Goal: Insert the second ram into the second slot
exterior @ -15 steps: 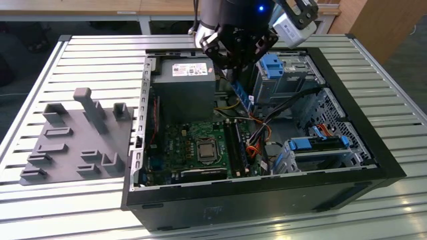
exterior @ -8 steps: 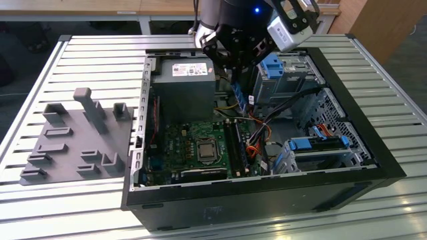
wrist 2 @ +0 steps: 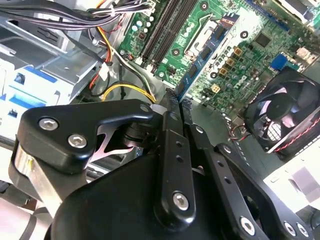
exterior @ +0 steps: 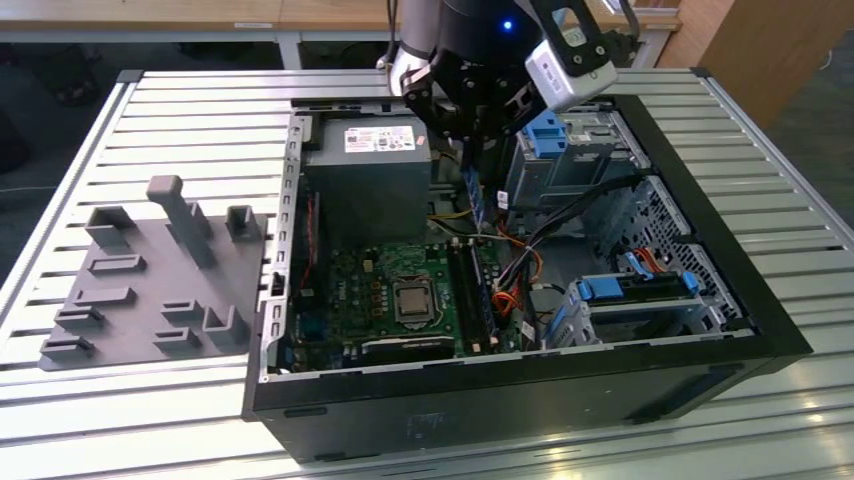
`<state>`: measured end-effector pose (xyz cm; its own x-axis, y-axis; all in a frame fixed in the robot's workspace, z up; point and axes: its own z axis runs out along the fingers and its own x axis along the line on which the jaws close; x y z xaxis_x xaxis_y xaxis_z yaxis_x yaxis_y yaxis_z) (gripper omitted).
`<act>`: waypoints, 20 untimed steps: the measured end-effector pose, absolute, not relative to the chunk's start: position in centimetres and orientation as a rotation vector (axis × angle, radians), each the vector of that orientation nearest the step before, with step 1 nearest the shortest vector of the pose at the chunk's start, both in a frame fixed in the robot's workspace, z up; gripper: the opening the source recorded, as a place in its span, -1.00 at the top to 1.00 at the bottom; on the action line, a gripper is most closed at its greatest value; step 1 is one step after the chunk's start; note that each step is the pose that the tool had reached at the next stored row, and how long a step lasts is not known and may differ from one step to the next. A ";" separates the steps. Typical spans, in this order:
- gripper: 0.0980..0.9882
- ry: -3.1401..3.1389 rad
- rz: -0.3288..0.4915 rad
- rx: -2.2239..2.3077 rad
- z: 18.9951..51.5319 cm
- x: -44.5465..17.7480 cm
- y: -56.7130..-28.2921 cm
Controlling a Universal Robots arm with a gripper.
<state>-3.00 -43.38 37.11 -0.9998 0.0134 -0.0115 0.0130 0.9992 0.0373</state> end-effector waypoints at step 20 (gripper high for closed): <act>0.91 3.129 0.058 0.021 35.2 -2.6 -43.4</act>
<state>-2.58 -43.37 35.22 -0.9998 0.0136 -0.0121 0.0131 0.9992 0.0371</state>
